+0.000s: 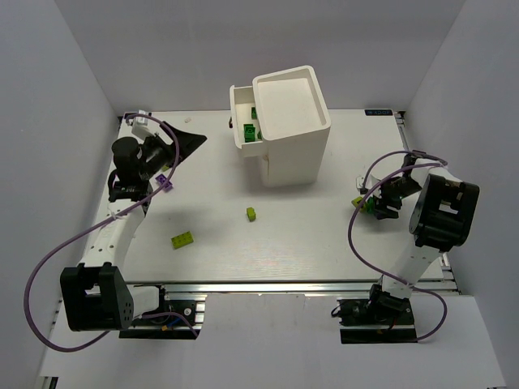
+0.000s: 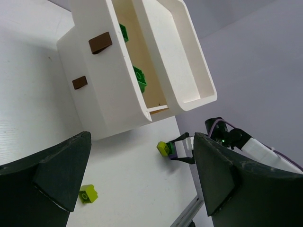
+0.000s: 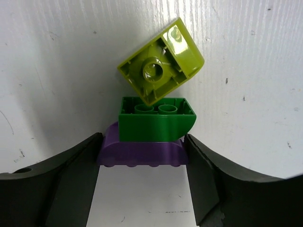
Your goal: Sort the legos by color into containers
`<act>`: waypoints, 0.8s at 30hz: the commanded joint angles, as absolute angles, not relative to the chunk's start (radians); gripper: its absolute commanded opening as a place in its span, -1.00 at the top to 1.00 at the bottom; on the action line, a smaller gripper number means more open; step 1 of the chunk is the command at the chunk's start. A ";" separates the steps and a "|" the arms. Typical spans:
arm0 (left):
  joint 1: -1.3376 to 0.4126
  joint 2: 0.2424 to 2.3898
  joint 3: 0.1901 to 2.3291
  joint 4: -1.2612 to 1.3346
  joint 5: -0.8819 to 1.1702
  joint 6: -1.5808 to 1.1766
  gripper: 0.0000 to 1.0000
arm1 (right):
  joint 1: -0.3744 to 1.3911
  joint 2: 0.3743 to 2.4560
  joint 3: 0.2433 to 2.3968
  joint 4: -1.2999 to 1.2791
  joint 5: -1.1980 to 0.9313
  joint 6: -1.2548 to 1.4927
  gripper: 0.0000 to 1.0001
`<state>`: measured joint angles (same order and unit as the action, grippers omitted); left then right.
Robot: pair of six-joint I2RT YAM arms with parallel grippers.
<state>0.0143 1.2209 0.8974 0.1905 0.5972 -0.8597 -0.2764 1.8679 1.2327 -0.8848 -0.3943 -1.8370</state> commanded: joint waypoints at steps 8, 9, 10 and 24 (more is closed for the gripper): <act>-0.005 1.215 0.922 0.265 0.759 -0.914 -0.96 | -0.264 1.674 1.284 -1.072 -0.618 -1.795 0.58; -0.015 1.226 0.920 0.268 0.791 -0.919 -0.96 | -0.237 1.622 1.295 -1.092 -0.639 -1.793 0.60; -0.029 1.230 0.913 0.279 0.811 -0.934 -0.96 | -0.226 1.597 1.304 -1.112 -0.681 -1.798 0.61; -0.219 1.370 0.999 0.218 0.839 -0.891 -0.96 | 0.311 1.531 1.443 -0.833 -0.844 -1.174 0.75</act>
<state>-0.1883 1.3823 0.9340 0.2447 0.8307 -0.9321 0.2329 1.5074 1.3655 -0.9615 -0.8062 -1.4101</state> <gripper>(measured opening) 0.979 0.709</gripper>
